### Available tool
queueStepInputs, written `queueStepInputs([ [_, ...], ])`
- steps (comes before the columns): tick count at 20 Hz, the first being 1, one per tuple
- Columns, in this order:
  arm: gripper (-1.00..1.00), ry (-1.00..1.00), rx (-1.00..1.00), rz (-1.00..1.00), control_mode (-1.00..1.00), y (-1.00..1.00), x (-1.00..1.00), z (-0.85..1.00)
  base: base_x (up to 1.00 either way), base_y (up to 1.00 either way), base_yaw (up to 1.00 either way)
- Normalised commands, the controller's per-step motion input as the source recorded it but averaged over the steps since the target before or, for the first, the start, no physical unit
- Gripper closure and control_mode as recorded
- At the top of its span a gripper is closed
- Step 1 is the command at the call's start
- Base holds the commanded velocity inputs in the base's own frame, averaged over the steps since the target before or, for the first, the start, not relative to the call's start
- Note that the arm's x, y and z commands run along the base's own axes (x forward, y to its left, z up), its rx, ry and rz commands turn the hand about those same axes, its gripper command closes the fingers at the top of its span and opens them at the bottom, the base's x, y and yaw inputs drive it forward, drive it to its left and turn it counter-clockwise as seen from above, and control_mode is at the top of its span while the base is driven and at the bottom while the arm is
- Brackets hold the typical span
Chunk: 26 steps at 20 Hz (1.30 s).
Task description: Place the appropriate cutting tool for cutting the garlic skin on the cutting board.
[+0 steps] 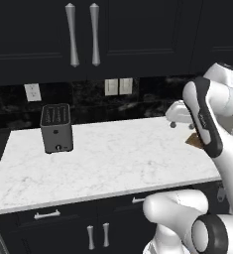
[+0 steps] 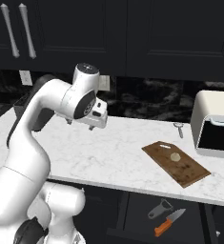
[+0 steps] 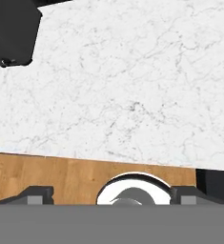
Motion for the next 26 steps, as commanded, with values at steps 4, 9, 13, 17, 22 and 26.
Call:
queueStepInputs([
  [4, -1.0, 0.03, 0.01, -0.05, -1.0, -0.11, -0.53, -0.26, 0.0, 0.0, 0.0],
  [9, -1.0, -0.01, 0.0, -0.02, -1.0, -0.07, -0.24, -0.09, 0.0, 0.0, 0.0],
  [13, -1.0, 0.0, 0.02, -0.03, -1.0, -0.41, -0.11, -0.03, 0.0, 0.0, 0.0],
  [17, -1.0, 0.05, 0.02, -0.04, -1.0, -0.51, -0.18, -0.04, 0.0, 0.0, 0.0],
  [22, -1.0, 0.13, 0.01, -0.04, -1.0, -0.66, -0.04, -0.04, 0.0, 0.0, 0.0],
  [26, -1.0, 0.12, 0.0, -0.08, -1.0, -0.43, -0.37, -0.02, 0.0, 0.0, 0.0],
])
